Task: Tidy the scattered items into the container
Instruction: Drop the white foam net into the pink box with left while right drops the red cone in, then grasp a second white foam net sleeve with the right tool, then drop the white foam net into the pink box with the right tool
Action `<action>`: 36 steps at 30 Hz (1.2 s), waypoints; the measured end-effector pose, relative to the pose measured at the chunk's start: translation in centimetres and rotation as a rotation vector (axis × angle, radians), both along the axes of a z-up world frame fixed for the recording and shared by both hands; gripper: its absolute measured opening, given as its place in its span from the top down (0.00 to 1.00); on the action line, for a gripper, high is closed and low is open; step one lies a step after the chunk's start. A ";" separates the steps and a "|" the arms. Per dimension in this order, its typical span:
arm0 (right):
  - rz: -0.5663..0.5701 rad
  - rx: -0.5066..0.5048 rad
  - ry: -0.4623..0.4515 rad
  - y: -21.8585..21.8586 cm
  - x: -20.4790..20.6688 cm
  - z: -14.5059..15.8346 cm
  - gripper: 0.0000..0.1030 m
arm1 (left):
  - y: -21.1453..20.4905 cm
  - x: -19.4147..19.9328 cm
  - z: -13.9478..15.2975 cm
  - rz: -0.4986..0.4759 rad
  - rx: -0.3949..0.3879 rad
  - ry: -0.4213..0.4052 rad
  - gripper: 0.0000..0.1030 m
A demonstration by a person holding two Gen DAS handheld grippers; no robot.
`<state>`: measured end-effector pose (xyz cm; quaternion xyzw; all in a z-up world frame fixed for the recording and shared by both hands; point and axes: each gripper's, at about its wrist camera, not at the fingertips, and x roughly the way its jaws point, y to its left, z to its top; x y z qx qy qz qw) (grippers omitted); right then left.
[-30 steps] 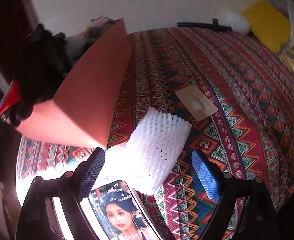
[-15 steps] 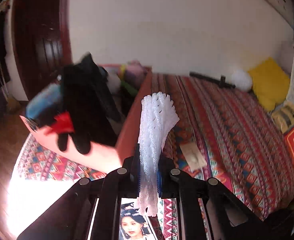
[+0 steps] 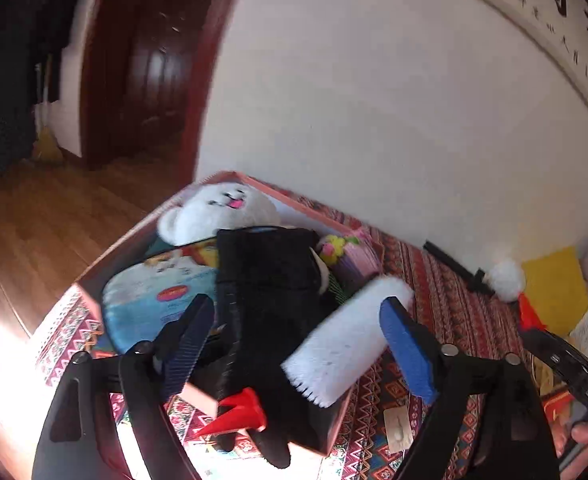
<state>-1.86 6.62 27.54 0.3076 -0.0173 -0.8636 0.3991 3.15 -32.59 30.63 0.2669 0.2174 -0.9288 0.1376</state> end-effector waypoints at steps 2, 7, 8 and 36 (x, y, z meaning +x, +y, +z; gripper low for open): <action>0.027 0.050 -0.003 -3.9 -1.7 -0.6 0.69 | -1.2 3.9 0.0 0.124 -0.029 0.048 0.02; 0.031 0.184 -0.038 -12.2 -7.0 -4.9 0.61 | -4.2 7.0 0.8 0.234 -0.060 0.109 0.02; 0.035 0.202 -0.082 -13.1 -8.3 -6.1 0.53 | -4.5 7.1 0.5 0.255 -0.073 0.104 0.02; -0.053 -0.029 -0.272 -3.6 -0.4 -9.7 0.90 | -8.1 7.6 -5.5 0.242 0.054 -0.014 0.02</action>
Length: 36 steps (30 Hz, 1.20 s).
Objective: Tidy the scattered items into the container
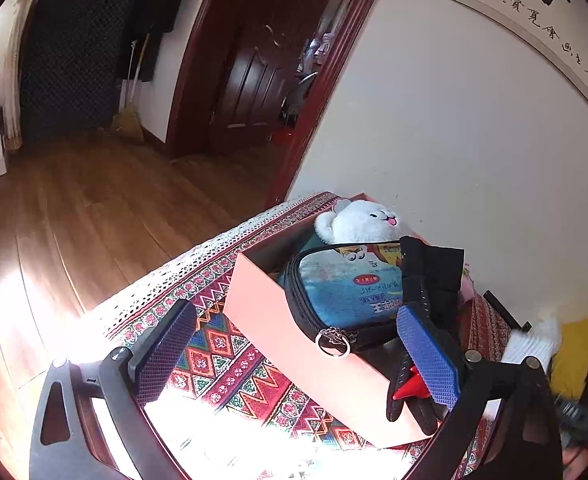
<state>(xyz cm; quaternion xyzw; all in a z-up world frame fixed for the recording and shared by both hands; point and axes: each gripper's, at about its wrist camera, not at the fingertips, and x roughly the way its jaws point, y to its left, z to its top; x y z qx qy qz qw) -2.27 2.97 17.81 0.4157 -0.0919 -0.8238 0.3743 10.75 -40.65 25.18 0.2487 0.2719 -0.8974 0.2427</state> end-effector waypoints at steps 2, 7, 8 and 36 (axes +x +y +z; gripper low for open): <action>0.024 0.025 0.115 -2.2 -1.9 4.4 0.90 | 0.2 -0.3 -0.1 -0.004 -0.016 -0.012 0.02; 0.164 0.335 0.075 -13.6 -8.4 2.3 0.90 | 0.6 -0.8 -0.3 0.013 -0.064 -0.046 0.02; 0.178 0.419 0.053 -14.7 -9.5 0.3 0.90 | 0.6 -0.9 -0.3 0.013 -0.063 -0.048 0.02; 0.484 0.336 0.031 -14.0 0.3 -7.3 0.76 | -2.1 0.9 -1.4 0.064 0.009 -0.050 0.02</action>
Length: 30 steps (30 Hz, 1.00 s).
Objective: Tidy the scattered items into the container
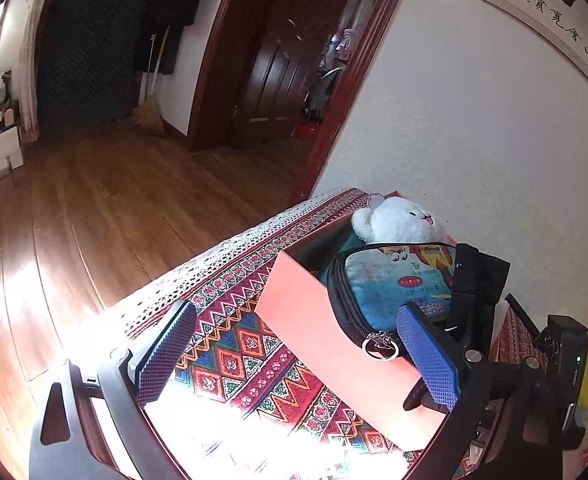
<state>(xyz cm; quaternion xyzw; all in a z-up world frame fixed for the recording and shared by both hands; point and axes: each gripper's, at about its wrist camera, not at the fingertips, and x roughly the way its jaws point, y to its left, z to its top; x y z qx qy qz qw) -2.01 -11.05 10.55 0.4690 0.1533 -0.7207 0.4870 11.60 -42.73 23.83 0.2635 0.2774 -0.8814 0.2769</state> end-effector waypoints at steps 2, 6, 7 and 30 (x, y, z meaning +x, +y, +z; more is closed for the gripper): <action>-0.016 -0.019 -0.052 0.5 -0.5 -0.2 0.76 | 0.3 -0.3 -0.1 -0.012 0.001 -0.005 0.02; -0.052 -0.111 -0.222 2.5 -2.3 -0.5 0.76 | 0.9 -0.7 0.1 -0.035 -0.006 -0.005 0.02; -0.064 -0.141 -0.262 3.0 -3.1 -0.4 0.76 | 1.0 -0.8 0.2 -0.038 -0.010 -0.005 0.02; -0.502 0.194 0.054 24.2 -4.6 -12.6 0.56 | 1.8 -1.4 -0.2 -0.059 -0.011 -0.030 0.02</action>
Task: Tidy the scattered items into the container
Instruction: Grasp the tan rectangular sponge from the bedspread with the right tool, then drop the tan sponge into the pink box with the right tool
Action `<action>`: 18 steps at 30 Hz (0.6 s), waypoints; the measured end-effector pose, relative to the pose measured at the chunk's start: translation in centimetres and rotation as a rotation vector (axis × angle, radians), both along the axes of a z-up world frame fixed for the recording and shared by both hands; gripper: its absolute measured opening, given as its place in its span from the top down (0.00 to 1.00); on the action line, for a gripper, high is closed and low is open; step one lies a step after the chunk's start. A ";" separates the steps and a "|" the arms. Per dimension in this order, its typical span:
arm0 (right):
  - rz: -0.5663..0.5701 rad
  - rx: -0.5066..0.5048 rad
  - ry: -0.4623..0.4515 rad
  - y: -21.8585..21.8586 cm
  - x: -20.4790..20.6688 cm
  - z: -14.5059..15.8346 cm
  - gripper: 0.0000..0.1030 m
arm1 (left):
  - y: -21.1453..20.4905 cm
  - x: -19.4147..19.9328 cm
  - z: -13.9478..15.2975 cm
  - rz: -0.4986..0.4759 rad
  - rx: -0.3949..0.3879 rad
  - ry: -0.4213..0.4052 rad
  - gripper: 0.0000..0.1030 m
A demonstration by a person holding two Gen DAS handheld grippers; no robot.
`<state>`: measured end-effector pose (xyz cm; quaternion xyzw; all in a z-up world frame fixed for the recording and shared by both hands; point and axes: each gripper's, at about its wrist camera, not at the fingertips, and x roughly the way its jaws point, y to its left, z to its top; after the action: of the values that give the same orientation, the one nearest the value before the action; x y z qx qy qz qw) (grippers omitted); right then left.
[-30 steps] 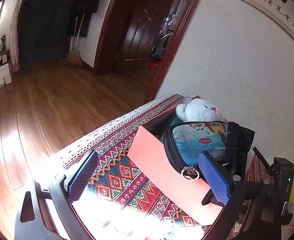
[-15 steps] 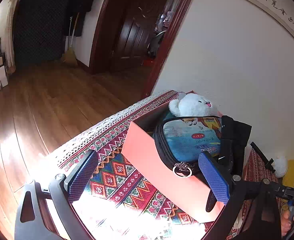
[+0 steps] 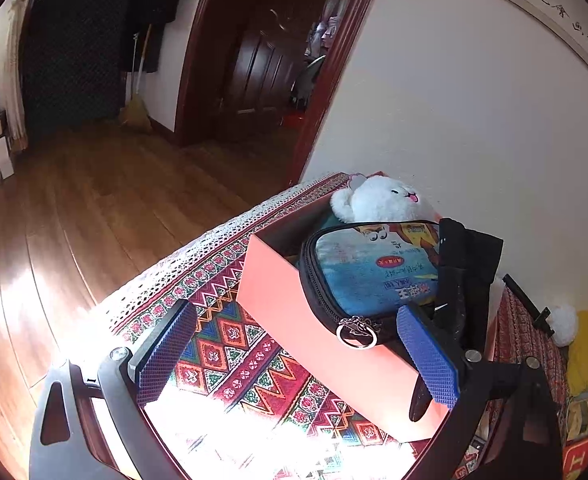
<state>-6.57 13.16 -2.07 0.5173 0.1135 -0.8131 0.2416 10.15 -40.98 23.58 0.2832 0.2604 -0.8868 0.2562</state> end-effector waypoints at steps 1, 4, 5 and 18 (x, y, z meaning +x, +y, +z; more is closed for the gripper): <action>-0.008 -0.020 -0.008 0.3 0.0 0.3 0.67 | 0.2 -0.2 0.0 -0.005 -0.002 -0.002 0.02; 0.013 -0.040 0.008 0.2 -0.3 2.1 0.85 | 0.4 -0.4 0.0 -0.015 -0.003 -0.002 0.02; 0.017 -0.047 0.013 0.4 -0.2 2.5 0.86 | 0.5 -0.4 0.0 -0.016 -0.002 -0.001 0.02; 0.130 -0.375 0.200 -7.8 3.5 17.9 1.00 | -1.1 0.9 0.1 0.031 0.024 0.015 0.02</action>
<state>-3.09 5.33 15.78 0.3714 0.0168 -0.8501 0.3730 11.04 -42.03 23.71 0.2755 0.2772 -0.8816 0.2647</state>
